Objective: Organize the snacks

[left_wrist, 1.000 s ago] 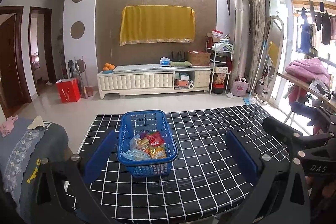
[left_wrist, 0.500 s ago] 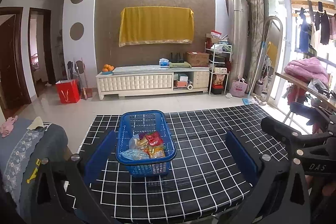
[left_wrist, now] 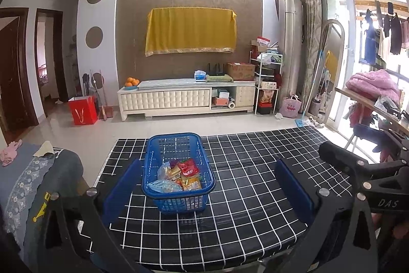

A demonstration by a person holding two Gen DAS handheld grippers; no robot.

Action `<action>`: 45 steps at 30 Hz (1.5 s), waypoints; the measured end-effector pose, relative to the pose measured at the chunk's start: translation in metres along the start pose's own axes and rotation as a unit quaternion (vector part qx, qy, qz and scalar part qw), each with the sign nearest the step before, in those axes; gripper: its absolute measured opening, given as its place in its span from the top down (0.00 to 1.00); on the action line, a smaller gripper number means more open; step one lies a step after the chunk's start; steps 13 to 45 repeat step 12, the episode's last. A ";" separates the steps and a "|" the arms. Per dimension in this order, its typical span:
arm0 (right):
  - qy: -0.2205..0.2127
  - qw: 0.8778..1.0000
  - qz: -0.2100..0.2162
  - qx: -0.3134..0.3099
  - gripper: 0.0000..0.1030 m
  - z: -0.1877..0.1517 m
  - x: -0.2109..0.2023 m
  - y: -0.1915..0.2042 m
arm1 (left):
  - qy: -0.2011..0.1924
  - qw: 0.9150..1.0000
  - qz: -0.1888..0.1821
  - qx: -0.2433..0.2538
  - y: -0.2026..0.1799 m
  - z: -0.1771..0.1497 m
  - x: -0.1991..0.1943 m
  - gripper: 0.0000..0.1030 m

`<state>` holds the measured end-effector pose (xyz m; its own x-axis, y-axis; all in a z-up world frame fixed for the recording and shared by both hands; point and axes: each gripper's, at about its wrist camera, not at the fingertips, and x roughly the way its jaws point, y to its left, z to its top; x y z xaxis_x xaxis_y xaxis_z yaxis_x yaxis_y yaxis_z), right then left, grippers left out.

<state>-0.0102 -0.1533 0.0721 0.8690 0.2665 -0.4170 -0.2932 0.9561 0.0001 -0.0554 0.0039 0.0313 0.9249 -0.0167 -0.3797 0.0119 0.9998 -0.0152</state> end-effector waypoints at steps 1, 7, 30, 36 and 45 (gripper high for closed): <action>-0.001 1.000 0.000 0.000 0.00 0.000 0.000 0.000 | 0.000 1.000 0.000 0.000 0.000 0.000 -0.001 0.00; -0.001 1.000 0.001 -0.001 0.00 0.000 -0.002 0.001 | -0.002 1.000 0.002 0.001 0.000 -0.001 -0.003 0.00; -0.001 1.000 0.001 0.000 0.00 -0.001 -0.005 0.002 | -0.003 1.000 0.001 -0.002 -0.001 -0.001 -0.003 0.00; -0.001 1.000 0.001 0.000 0.00 -0.001 -0.005 0.002 | -0.003 1.000 0.001 -0.002 -0.001 -0.001 -0.003 0.00; -0.001 1.000 0.001 0.000 0.00 -0.001 -0.005 0.002 | -0.003 1.000 0.001 -0.002 -0.001 -0.001 -0.003 0.00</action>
